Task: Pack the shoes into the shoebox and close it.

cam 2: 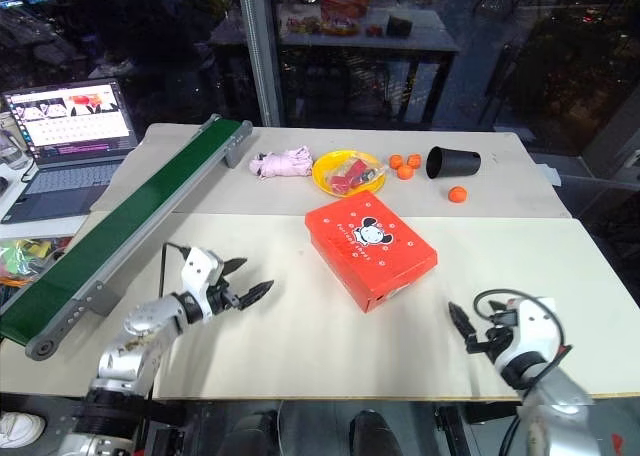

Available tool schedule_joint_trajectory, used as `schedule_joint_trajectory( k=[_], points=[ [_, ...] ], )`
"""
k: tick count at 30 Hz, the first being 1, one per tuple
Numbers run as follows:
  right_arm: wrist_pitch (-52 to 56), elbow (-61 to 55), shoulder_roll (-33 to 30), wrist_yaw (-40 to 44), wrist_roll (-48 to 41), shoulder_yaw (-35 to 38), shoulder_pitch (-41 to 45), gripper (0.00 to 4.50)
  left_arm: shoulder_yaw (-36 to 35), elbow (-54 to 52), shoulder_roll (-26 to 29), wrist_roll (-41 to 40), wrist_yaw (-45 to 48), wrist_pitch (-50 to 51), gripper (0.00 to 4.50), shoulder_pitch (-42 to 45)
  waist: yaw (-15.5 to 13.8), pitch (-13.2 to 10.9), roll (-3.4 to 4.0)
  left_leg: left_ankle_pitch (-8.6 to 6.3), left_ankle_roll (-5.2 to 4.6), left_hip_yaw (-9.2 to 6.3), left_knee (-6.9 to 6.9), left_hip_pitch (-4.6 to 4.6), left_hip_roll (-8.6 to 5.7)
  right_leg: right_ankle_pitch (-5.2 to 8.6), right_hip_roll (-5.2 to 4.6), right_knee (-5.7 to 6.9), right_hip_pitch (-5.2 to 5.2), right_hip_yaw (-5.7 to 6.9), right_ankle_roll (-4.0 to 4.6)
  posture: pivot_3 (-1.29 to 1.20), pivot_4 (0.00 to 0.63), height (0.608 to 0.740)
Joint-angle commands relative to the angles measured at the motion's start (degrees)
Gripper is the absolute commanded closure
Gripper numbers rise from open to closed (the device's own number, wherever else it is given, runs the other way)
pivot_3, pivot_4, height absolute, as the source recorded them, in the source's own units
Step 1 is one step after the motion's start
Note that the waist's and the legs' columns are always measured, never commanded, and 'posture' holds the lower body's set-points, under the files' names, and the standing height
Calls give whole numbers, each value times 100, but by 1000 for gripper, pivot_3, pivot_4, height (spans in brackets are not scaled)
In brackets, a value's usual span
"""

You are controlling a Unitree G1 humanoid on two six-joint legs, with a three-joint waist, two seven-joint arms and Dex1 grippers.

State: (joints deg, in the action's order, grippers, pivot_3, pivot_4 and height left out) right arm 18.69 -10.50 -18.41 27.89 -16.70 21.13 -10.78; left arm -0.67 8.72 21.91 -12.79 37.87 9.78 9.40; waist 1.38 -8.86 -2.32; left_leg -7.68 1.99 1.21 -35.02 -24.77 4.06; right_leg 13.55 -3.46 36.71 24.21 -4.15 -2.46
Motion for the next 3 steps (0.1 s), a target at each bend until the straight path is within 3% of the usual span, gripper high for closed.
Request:
schedule_joint_trajectory(
  k=[1, 3],
  points=[
    [-523, 35, 139, -196, 168, -203, 79, 31, -93, -109, -187, 111, -323, -451, 0, -175, -14, 1, 1, -1, 1, 0, 1, -2, 0, 0, 0, -2, 0, 0, 0, 0, 150, 740],
    [-627, 126, 187, -269, 221, -292, 123, 31, -109, -114, -271, 170, -475, -533, 0, -234, -24, 1, 0, -2, 3, 0, 1, 0, 0, 0, 0, -3, -2, 1, 0, 0, 150, 740]
  ],
)
